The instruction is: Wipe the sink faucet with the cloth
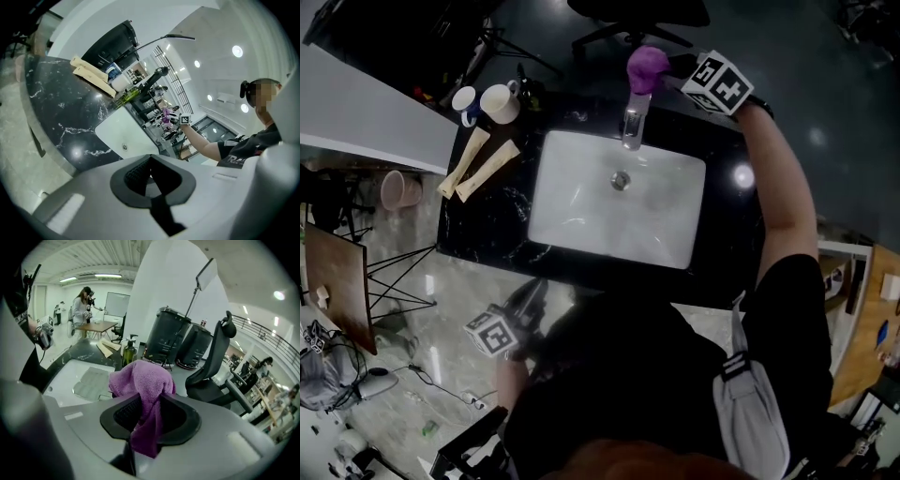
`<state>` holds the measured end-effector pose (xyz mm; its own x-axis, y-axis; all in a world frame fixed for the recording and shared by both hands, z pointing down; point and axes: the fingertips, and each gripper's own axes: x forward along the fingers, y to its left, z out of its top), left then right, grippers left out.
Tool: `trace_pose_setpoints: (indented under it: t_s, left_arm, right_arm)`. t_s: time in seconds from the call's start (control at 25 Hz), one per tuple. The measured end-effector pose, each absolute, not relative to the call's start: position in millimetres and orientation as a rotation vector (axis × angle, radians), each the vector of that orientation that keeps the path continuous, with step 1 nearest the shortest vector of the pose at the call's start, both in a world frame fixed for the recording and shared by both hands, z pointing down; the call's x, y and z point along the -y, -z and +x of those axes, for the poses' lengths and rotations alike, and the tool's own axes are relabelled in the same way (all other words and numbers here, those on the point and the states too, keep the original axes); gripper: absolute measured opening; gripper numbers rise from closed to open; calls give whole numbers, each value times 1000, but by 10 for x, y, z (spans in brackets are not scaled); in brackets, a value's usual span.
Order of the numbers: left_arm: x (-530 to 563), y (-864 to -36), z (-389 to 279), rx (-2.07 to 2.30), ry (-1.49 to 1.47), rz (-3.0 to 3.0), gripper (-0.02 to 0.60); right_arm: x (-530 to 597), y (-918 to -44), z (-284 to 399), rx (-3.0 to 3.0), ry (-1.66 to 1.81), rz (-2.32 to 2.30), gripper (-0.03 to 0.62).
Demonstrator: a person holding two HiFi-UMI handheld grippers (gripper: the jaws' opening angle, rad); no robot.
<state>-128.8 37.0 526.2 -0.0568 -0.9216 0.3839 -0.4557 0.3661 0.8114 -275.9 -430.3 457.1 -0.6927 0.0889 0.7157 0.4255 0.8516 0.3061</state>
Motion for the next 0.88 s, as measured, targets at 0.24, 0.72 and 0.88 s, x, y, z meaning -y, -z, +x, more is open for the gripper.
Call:
trace_pose_setpoints:
  t_s: [0.24, 0.72, 0.88]
  left_arm:
    - [-394, -5355, -1224, 1684, 645, 1144, 0]
    - [-552, -5494, -1119, 1704, 645, 1054, 0]
    - [-539, -5463, -1154, 1700, 641, 1079, 0]
  right_arm:
    - [4276, -5091, -2908, 2089, 945, -530, 120]
    - [4189, -6271, -2795, 1948, 1045, -565, 118]
    - [4216, -5914, -2742, 2097, 913, -479, 118]
